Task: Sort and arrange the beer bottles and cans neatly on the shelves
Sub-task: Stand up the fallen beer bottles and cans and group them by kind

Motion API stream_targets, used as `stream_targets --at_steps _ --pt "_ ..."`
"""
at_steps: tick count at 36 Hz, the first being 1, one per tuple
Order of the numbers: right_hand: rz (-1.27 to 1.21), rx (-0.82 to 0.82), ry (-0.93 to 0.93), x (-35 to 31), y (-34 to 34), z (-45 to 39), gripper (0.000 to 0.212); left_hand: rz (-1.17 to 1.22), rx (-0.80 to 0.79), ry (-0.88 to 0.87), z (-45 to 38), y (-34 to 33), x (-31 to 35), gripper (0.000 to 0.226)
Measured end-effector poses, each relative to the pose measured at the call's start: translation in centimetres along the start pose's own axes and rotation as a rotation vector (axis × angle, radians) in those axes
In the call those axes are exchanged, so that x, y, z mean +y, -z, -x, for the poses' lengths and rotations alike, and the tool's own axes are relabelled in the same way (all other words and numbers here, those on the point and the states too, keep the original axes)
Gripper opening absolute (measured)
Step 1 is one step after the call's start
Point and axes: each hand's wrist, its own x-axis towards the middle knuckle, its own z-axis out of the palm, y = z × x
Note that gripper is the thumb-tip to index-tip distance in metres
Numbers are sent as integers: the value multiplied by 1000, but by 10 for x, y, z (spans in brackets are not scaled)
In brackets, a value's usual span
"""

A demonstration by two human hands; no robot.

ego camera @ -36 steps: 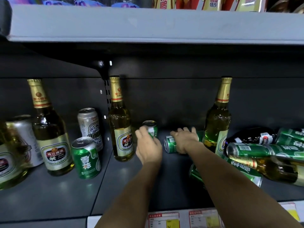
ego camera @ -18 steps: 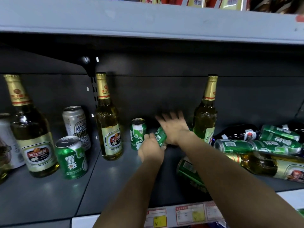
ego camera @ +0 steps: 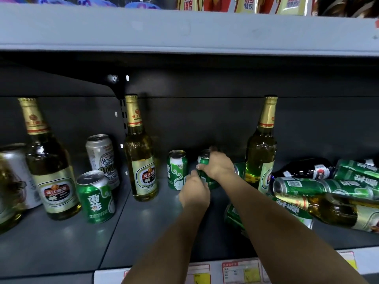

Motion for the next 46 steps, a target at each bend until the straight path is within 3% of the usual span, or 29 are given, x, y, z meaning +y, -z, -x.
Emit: stream_targets --at_steps 6,13,17,20,23,27,29,35,39,42,44,46 --pt "21 51 27 11 3 12 76 -13 -13 -52 3 8 -5 26" --pt "197 211 228 29 21 41 47 59 -26 -104 25 13 2 29" --pt "236 338 252 42 32 58 31 201 -136 -140 37 12 9 35" --pt "225 303 252 49 33 72 25 343 -264 -134 51 10 15 43" --pt "186 258 242 57 29 81 26 507 -403 -98 69 10 19 41" --pt "148 246 250 63 27 96 29 526 -498 -96 83 6 15 20" --pt "149 225 245 65 28 102 33 522 -513 -86 85 10 13 31" --pt "114 81 207 62 34 112 46 537 -462 -72 86 16 4 46" --pt "115 -69 176 62 34 114 57 617 -339 60 82 26 -5 50" --pt "128 -75 149 62 33 115 64 715 -233 192 74 32 -22 57" --pt "0 -74 111 57 33 116 66 837 -188 287 72 38 -28 45" --pt "-350 -161 36 50 31 114 68 951 -177 367 70 42 -31 35"
